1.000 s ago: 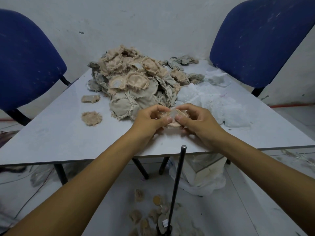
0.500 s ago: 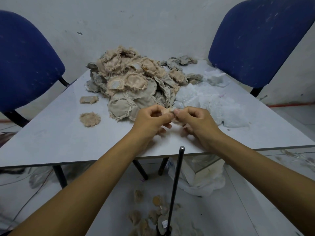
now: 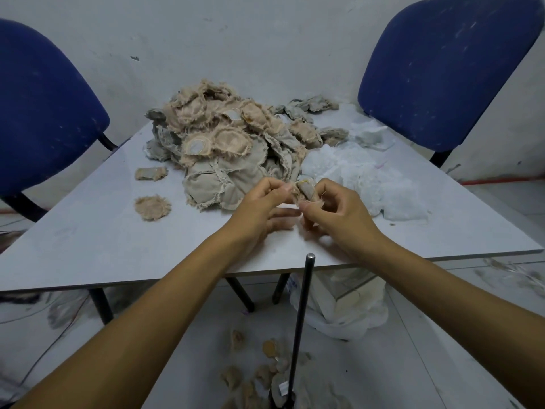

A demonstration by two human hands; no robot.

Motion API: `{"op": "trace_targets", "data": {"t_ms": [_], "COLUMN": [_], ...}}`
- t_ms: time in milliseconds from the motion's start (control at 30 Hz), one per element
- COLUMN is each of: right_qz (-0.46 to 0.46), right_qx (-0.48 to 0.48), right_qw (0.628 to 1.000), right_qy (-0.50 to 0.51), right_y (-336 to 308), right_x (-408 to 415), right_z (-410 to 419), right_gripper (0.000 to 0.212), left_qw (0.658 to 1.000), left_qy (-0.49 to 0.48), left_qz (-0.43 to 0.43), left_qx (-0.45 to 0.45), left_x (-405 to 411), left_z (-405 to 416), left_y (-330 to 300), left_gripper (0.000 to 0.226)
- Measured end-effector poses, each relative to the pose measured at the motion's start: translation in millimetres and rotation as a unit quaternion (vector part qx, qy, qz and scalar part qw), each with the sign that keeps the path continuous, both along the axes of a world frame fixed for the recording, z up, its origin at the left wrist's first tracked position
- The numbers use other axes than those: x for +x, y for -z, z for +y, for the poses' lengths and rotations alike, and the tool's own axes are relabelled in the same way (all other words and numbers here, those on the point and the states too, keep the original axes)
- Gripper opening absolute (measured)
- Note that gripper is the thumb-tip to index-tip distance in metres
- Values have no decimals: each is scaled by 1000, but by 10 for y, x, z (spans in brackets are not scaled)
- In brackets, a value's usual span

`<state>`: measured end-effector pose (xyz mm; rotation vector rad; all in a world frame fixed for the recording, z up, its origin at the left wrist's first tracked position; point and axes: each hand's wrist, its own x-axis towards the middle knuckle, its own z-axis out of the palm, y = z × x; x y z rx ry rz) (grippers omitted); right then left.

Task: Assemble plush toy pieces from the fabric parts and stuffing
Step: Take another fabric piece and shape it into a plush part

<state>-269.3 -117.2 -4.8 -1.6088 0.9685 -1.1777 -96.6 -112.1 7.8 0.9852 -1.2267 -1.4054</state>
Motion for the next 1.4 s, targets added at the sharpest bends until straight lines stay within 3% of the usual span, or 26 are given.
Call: {"op": "trace_targets", "data": {"t_ms": [100, 233, 333, 400, 533, 600, 667, 733, 800, 867, 933, 1000, 1067, 1100, 1167, 1267, 1333, 1400], "right_qz": [31, 50, 15, 1, 31, 76, 67, -28, -121, -110, -60, -34, -25, -21, -11, 17, 44, 59], "right_qx": [-7, 11, 25, 16, -27, -59, -51, 20, 92, 100, 82, 68, 58, 51, 35, 15, 6, -2], "right_qw": [999, 999, 994, 990, 991, 991, 996, 999, 988, 989, 995, 997, 998, 998, 999, 1000, 999, 998], "right_qy": [-23, 12, 110, 138, 124, 90, 28, -13, -2, 24, 25, 16, 10, 9, 9, -5, -8, -1], "right_y": [3, -4, 21, 29, 45, 29, -8, -46, -65, -60, -36, -13, -3, -1, 1, -10, -11, -6], "right_x": [18, 34, 64, 60, 31, 34, 27, 14, 6, 14, 39, 54, 57, 58, 57, 48, 52, 65], "right_z": [18, -5, -21, -22, -25, -8, 11, 13, -13, -38, -40, -36, -38, -40, -28, 9, 37, 46], "right_gripper": [24, 21, 17, 20, 21, 24, 25, 35, 42, 45, 42, 38, 36, 36, 37, 38, 38, 38], "left_qw": [999, 987, 933, 914, 983, 994, 995, 994, 999, 992, 964, 873, 773, 756, 780, 821, 843, 892], "left_qy": [28, -77, -139, -117, -6, 23, -9, -58, -6, 67, -13, -195, -330, -351, -333, -330, -341, -310], "left_qz": [-13, -93, -233, -267, -150, -98, -92, -73, -43, -92, -221, -370, -481, -510, -509, -437, -379, -280], "left_qx": [-25, -105, -236, -282, -103, -42, -45, -47, -22, -47, -149, -252, -250, -212, -147, -161, -173, -174], "left_x": [38, 1, -56, -93, -82, -30, -1, 28, 69, 111, 165, 224, 294, 336, 391, 429, 421, 358], "left_z": [40, 110, 157, 199, 133, 93, 91, 94, 107, 120, 101, 90, 92, 79, 60, 31, 23, 52], "left_y": [1, 48, 101, 131, 33, 0, 13, 41, 7, -58, -94, -82, -38, 3, 72, 107, 45, -60], "left_gripper": [10, 12, 18, 16, 24, 16, 15, 18, 14, 16, 16, 17, 22, 27, 32, 21, 16, 22]}}
